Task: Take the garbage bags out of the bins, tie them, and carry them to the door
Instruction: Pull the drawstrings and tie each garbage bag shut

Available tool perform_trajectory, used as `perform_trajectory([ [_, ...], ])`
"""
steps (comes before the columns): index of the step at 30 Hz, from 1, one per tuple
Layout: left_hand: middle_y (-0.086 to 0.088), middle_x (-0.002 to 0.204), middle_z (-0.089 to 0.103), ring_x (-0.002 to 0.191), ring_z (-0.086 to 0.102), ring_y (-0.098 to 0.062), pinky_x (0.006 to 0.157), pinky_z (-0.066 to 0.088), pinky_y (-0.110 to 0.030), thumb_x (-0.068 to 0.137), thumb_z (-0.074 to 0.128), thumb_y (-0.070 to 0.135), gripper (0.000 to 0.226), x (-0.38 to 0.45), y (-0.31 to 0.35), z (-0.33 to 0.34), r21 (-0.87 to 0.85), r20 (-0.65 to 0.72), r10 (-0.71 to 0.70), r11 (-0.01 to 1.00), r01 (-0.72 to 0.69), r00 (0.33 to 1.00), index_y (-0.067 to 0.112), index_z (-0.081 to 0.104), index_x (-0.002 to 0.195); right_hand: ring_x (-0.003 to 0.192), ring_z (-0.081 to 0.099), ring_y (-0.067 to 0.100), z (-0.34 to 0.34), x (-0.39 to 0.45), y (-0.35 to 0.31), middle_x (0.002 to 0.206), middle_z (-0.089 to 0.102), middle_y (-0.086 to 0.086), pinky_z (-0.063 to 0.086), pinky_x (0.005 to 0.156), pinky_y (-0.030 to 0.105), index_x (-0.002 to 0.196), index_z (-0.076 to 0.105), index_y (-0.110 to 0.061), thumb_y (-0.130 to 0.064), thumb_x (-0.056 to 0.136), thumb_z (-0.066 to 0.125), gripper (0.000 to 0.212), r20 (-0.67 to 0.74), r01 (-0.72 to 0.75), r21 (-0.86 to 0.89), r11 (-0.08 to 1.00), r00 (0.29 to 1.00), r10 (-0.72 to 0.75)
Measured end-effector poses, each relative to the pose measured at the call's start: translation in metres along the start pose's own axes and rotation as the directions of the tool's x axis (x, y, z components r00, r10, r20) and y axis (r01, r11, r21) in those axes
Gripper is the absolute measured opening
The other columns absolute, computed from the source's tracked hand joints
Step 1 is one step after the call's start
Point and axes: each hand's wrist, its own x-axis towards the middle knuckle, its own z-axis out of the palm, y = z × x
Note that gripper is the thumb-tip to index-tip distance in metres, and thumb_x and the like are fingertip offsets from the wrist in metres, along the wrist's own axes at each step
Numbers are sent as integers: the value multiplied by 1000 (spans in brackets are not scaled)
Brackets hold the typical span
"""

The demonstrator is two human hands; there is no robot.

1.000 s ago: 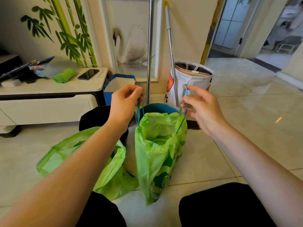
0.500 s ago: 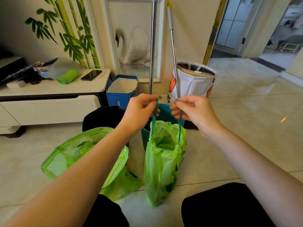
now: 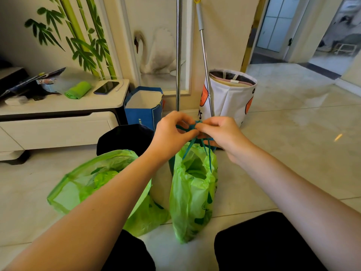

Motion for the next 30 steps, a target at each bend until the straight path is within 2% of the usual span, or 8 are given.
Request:
perform_trajectory([
  [4,9,112,62,110,57,-9,97,49,-37,68,81,36,50,-3,-23,4,16,174,-151,988,151,973,23,57,110,76,71,15,-1,2,-1,73,72,-1,56,78,35,91,67,-7,-15,88,59,12,-14,7,15,1000,1000,-7],
  [8,-1,149,38,140,31,-20,112,27,-32,63,84,43,102,-16,-47,29,220,457,-205,969,113,865,22,29,146,75,71,20,0,2,0,67,65,2,59,73,34,93,61,-10,-12,92,55,6,-25,49,15,999,998,-49],
  [11,-3,156,26,147,13,-23,119,18,-48,58,87,45,116,-22,-53,56,165,425,-158,982,96,891,22,19,150,59,64,6,-1,-1,1,67,63,2,53,56,17,98,63,-11,-8,91,54,12,-10,123,-26,992,992,-124],
  [16,5,131,54,125,47,-15,107,39,-42,55,86,45,86,-22,-53,89,21,182,-81,997,79,980,23,47,129,58,61,-1,-5,-3,3,71,63,-3,51,59,13,91,65,-19,-10,90,57,12,44,241,-75,968,970,-238],
  [19,16,95,61,91,59,-6,83,48,-28,62,84,40,39,-31,-65,102,25,143,-180,984,178,973,25,62,91,52,55,-1,-7,-2,1,68,60,-5,49,55,12,91,66,-14,-12,90,59,8,0,288,-38,957,958,-288],
  [21,8,77,67,74,65,-8,71,55,-33,68,79,42,25,-35,-77,106,-10,158,-288,956,293,945,23,66,77,50,53,-1,-10,0,-1,65,59,-5,48,54,13,89,67,-12,-12,89,60,6,-57,339,6,941,939,-338],
  [24,-2,67,68,58,62,-12,64,56,-41,76,69,48,30,-36,-92,107,-36,136,-330,941,337,934,18,64,72,50,54,-1,-11,2,-1,57,60,-12,49,55,14,88,67,-10,-12,88,62,6,-121,391,38,920,915,-384],
  [30,6,57,48,51,48,-2,46,36,-16,86,47,51,26,-45,-112,105,130,215,-242,967,218,946,40,44,64,50,54,5,-13,7,0,56,61,-11,49,56,19,85,70,-8,-7,85,61,9,-232,409,105,907,896,-377],
])
